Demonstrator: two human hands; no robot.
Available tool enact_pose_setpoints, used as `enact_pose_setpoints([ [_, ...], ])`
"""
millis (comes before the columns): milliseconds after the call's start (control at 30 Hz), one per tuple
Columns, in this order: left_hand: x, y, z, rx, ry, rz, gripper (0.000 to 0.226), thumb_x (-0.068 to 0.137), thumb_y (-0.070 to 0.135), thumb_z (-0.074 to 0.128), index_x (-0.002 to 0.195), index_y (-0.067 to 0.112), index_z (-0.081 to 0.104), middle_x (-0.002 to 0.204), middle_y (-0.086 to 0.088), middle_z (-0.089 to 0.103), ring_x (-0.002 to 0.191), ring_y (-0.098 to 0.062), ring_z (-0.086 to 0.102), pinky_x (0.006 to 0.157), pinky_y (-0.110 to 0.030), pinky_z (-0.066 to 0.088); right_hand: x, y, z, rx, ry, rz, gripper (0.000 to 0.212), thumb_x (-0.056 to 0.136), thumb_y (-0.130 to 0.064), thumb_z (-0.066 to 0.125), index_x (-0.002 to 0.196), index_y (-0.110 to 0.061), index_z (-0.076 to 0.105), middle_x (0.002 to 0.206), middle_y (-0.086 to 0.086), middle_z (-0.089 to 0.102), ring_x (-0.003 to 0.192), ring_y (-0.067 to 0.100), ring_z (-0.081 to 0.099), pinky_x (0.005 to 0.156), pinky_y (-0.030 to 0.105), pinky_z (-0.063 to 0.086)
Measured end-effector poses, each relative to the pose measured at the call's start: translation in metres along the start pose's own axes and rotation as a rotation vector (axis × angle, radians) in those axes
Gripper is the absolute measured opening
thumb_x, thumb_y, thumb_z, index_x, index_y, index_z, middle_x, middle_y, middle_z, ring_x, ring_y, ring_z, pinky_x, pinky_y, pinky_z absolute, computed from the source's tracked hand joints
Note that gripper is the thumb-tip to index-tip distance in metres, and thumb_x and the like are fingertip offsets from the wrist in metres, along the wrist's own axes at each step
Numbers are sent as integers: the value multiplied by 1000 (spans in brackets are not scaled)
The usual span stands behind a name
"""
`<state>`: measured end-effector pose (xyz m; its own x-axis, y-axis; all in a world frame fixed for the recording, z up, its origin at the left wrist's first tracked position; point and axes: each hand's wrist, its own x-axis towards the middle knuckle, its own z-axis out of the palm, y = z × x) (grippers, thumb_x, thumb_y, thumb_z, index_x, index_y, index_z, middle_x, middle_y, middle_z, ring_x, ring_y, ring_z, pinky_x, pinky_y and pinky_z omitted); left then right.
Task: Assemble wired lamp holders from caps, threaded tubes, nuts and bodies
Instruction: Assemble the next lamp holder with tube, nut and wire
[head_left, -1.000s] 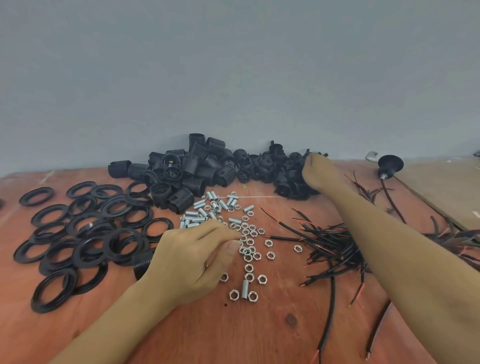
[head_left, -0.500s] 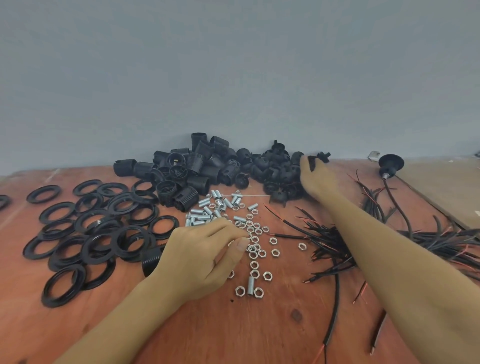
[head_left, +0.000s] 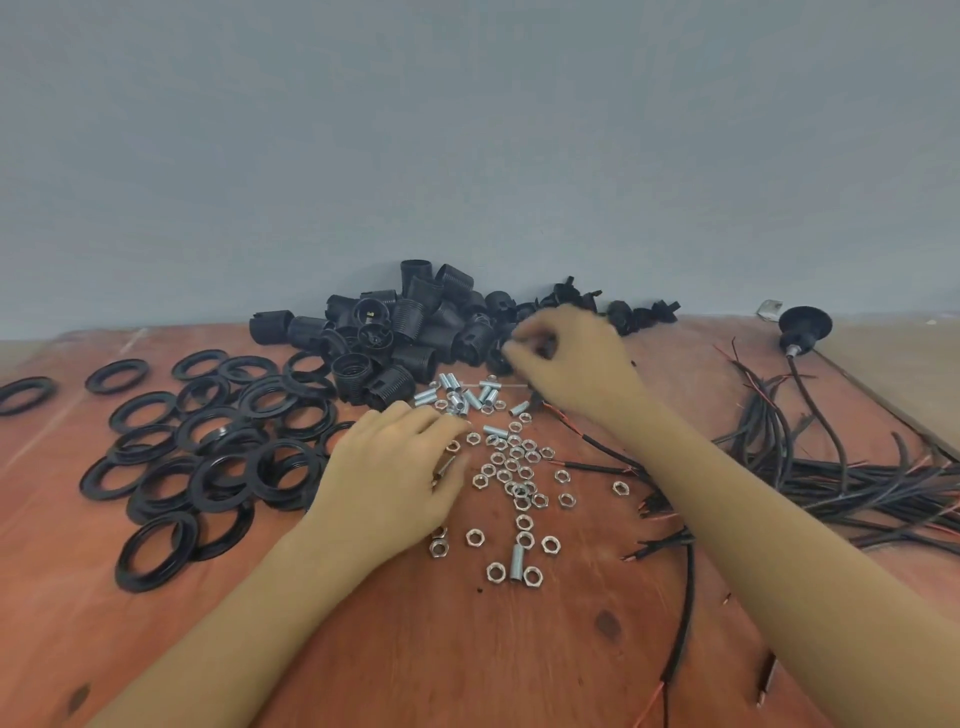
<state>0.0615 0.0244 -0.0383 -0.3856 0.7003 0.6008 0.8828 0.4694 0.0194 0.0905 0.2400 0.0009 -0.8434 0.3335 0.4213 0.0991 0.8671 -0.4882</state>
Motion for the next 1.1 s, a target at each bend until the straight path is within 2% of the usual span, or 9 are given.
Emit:
enact_pose_setpoints([
  [133, -1, -12, 6, 60, -63, -10, 17, 83, 21, 75, 98, 16, 73, 88, 1, 70, 78, -25, 63, 66, -37, 48, -34, -23, 16, -341, -332, -32, 25, 90, -47, 59, 102, -29, 72, 103, -7, 68, 101, 19, 60, 97, 42, 38],
  [267, 2, -26, 4, 100, 20, -14, 10, 88, 16, 69, 96, 15, 74, 87, 0, 71, 75, -26, 64, 66, -36, 45, -49, -21, 33, -399, -261, 25, 28, 94, -44, 56, 108, -22, 69, 115, 1, 63, 111, 26, 54, 97, 41, 35],
  [433, 3, -19, -3, 19, 24, 20, 16, 85, 20, 67, 97, 15, 74, 88, 2, 71, 75, -22, 63, 66, -35, 44, -50, -17, 38, -324, -278, 118, 31, 92, -48, 55, 101, -20, 64, 112, 2, 60, 112, 27, 52, 97, 42, 34],
  [533, 0, -4, 1, 16, -66, -37, 18, 78, 28, 78, 92, 17, 74, 82, 3, 70, 74, -24, 65, 67, -36, 45, -52, -18, 42, -261, -238, 138, 22, 89, -41, 56, 97, -23, 66, 106, -1, 63, 108, 25, 54, 92, 39, 34],
  [667, -2, 3, 7, 49, -123, -75, 22, 80, 42, 73, 91, 23, 74, 80, 6, 68, 81, -21, 63, 69, -31, 37, -54, -21, 44, -127, -185, 165, 8, 80, -32, 61, 88, -28, 61, 92, -8, 67, 98, 20, 58, 91, 37, 34],
  [833, -3, 3, 6, 43, -150, -77, 22, 79, 32, 74, 99, 23, 74, 88, 5, 67, 83, -21, 62, 72, -32, 39, -57, -21, 44, -99, -145, 117, 13, 89, -33, 62, 76, -33, 58, 75, -13, 65, 91, 14, 62, 87, 34, 32],
  [933, -3, 7, 6, 6, -88, -12, 18, 75, 19, 75, 93, 18, 74, 83, 3, 66, 76, -23, 62, 66, -33, 42, -59, -23, 45, -86, -124, 66, 3, 89, -29, 60, 91, -31, 61, 87, -13, 65, 95, 13, 60, 89, 34, 34],
  [1000, -3, 9, 6, -3, -71, 21, 20, 76, 22, 67, 94, 17, 74, 80, 3, 65, 74, -23, 61, 67, -28, 36, -60, -24, 43, -73, -131, 31, 13, 89, -24, 57, 101, -28, 63, 100, -11, 65, 98, 14, 59, 91, 36, 39],
  [1100, -3, 10, 6, -17, -96, 25, 19, 77, 32, 63, 89, 20, 73, 76, 5, 63, 73, -21, 60, 68, -28, 35, -63, -19, 33, 12, -226, -1, 20, 89, -17, 54, 104, -24, 66, 97, -11, 65, 94, 11, 57, 83, 33, 46],
])
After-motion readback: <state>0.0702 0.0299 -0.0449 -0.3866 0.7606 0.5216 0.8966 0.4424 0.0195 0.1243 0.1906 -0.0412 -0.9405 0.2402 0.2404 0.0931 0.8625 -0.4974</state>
